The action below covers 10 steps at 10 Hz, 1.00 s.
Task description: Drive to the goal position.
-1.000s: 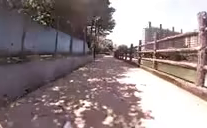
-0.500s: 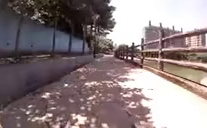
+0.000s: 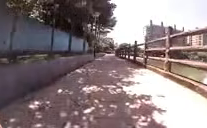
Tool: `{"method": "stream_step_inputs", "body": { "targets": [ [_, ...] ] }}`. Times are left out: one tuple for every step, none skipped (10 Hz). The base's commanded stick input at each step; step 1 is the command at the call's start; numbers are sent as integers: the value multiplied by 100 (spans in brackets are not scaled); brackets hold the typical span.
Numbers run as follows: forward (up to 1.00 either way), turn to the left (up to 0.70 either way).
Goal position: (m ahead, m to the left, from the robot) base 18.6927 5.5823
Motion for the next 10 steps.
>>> {"method": "stream_step_inputs", "body": {
  "targets": [
    [70,0],
    [70,0],
    [70,0],
    [70,0],
    [70,0],
    [70,0],
    [70,-26],
    [70,-35],
    [70,-35],
    [70,-35]
  ]
}}
